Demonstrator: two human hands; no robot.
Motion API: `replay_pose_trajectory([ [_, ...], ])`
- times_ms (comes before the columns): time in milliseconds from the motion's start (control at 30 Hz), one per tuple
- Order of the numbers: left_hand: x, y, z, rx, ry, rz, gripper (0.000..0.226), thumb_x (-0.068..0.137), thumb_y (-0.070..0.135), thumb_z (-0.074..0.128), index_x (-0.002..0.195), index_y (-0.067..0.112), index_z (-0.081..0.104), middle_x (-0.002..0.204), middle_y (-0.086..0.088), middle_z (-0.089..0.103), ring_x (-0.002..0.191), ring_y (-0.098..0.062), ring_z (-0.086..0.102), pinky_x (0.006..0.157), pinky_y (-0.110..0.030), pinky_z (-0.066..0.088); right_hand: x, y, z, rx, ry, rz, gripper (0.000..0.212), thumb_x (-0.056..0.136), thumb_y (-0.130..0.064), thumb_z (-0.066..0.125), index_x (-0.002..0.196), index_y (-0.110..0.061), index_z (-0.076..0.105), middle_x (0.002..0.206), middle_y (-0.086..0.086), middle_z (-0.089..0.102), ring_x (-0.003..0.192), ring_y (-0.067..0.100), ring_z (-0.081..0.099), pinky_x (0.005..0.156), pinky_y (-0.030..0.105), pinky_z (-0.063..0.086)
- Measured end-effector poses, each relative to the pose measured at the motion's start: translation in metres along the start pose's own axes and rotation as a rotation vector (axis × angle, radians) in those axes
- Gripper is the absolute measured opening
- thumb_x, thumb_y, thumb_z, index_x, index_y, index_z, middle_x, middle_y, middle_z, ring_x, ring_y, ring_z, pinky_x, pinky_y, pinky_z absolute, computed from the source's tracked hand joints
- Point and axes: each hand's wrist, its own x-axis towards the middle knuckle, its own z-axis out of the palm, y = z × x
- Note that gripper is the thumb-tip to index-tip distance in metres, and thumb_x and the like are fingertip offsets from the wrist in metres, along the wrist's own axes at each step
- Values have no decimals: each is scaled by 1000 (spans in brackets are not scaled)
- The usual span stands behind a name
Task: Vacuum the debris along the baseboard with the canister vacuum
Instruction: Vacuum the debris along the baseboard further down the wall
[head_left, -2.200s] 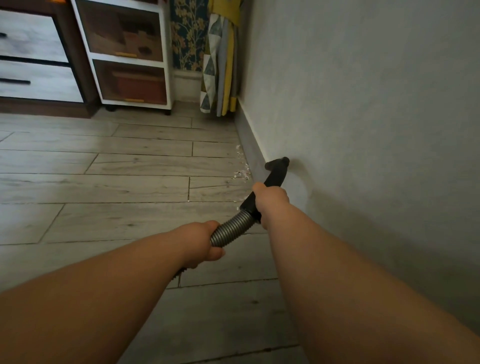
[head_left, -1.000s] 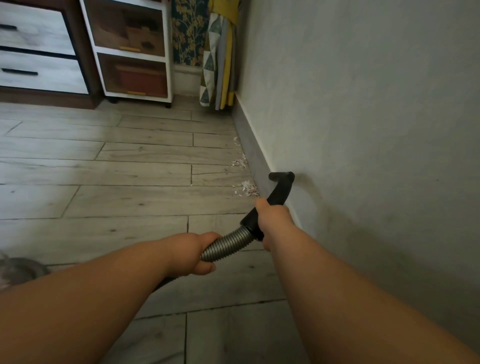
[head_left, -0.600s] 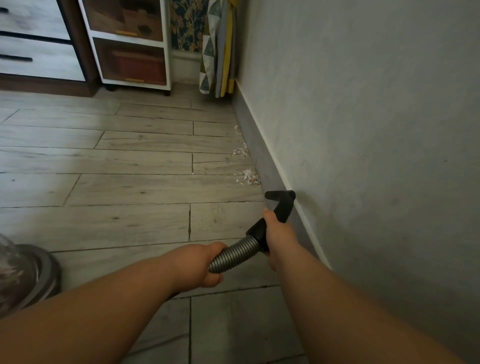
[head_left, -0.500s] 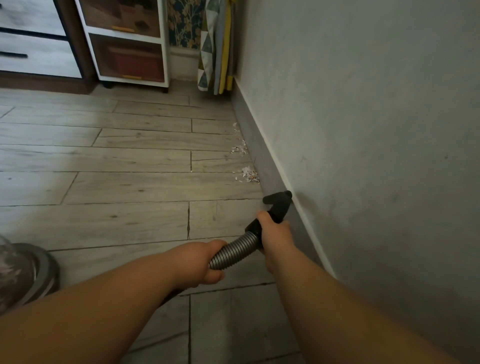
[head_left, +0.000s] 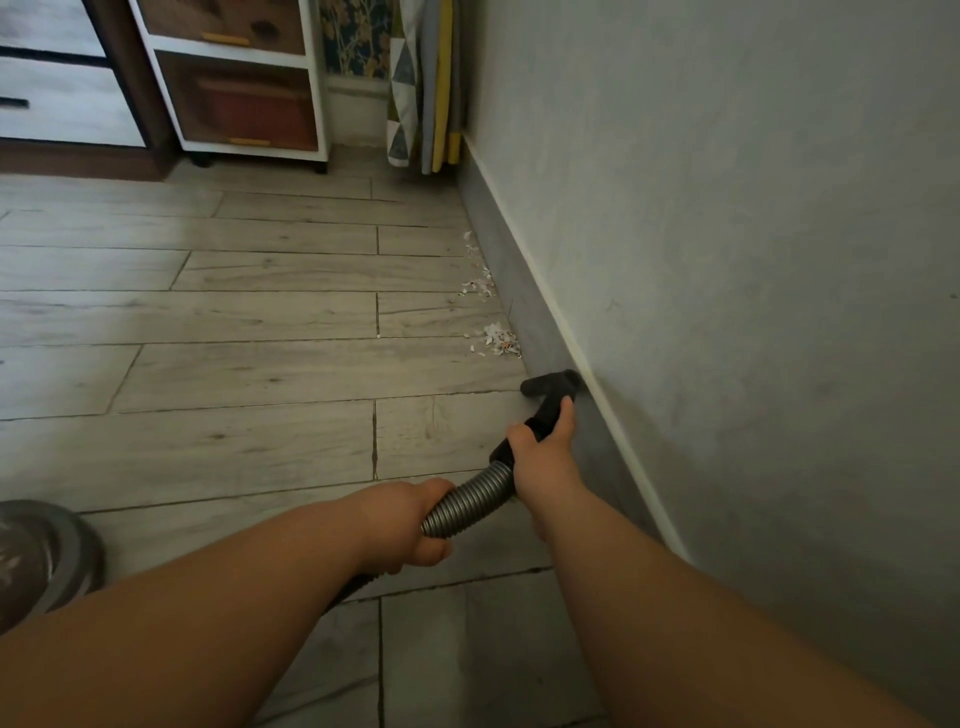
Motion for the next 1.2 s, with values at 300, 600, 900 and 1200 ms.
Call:
replay_pose_trajectory([
  [300,23,-3,8,-73,-24,-65,55,90,35,61,137,31,33,102,1,58,68,-10,61,62,-22,54,31,1,15,-113,21,-1,79,99,-23,46,150,-48,-9,87,1,45,79,24,58,79,49,57],
  [600,41,13,2,-80,7,-105,58,90,36,60,140,29,31,107,-2,57,69,-11,59,61,-22,54,58,-7,6,-146,8,-38,77,99,-23,44,152,-46,-6,99,6,48,75,21,55,68,39,52],
  [900,53,40,4,-93,-4,-158,55,91,35,59,138,23,32,106,-5,56,73,-17,60,59,-24,54,76,-14,-15,-171,-33,-42,75,100,-23,44,152,-46,-4,125,13,52,71,19,51,49,30,40],
  [1200,34,40,3,-78,16,-192,55,91,35,59,137,23,33,109,-6,57,73,-17,60,62,-26,55,67,-8,-15,-128,-74,-87,73,100,-24,45,152,-45,0,112,5,47,73,17,53,56,31,46],
])
